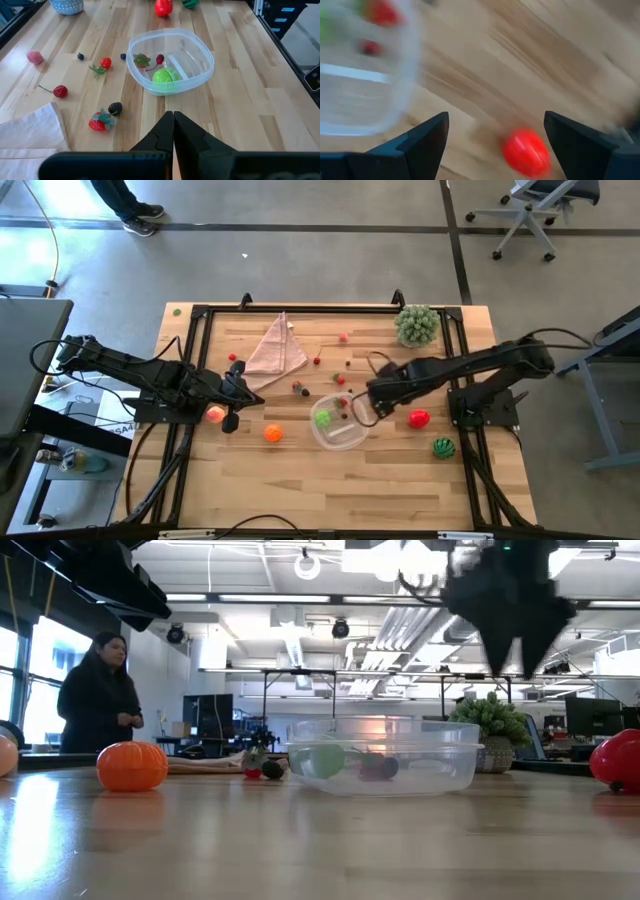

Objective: Pick and placing Produce into tupperware
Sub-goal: Put the red apple into the transparent bin

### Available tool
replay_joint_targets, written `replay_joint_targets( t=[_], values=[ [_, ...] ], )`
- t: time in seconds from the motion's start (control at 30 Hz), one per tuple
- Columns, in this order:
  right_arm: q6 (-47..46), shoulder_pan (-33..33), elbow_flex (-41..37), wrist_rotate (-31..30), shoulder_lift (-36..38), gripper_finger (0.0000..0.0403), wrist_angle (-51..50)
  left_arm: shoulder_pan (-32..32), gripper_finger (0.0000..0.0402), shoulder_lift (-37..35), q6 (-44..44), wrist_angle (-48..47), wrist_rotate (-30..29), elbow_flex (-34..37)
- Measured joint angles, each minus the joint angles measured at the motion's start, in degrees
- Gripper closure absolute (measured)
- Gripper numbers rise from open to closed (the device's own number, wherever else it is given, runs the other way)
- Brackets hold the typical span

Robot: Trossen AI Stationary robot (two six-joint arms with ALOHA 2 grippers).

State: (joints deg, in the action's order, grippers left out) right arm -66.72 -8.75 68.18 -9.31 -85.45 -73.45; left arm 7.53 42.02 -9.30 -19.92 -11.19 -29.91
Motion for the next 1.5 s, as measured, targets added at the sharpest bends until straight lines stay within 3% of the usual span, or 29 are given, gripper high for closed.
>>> replay_joint_targets(
  t=[0.2,0.33,0.77,1.1,1.5],
  values=[
    [-11.78,-3.06,-4.10,-0.05,0.12,0.0084,-3.78,0.00,0.0401,0.02,0.00,0.00,-0.01,-0.01],
    [-14.78,-5.15,-10.20,2.43,0.86,0.0084,2.10,0.00,0.0401,0.01,0.00,0.00,-0.01,0.00],
    [-30.81,-10.87,-26.10,1.24,13.00,0.0084,15.01,0.00,0.0401,0.01,0.00,0.00,0.00,-0.01],
    [-31.43,-11.00,-34.63,2.87,15.85,0.0084,26.14,0.00,0.0401,0.02,0.00,0.00,-0.01,0.00],
    [-30.99,-10.98,-35.36,5.14,15.82,0.0084,29.29,0.00,0.0401,0.02,0.00,0.00,-0.01,0.00]
  ],
)
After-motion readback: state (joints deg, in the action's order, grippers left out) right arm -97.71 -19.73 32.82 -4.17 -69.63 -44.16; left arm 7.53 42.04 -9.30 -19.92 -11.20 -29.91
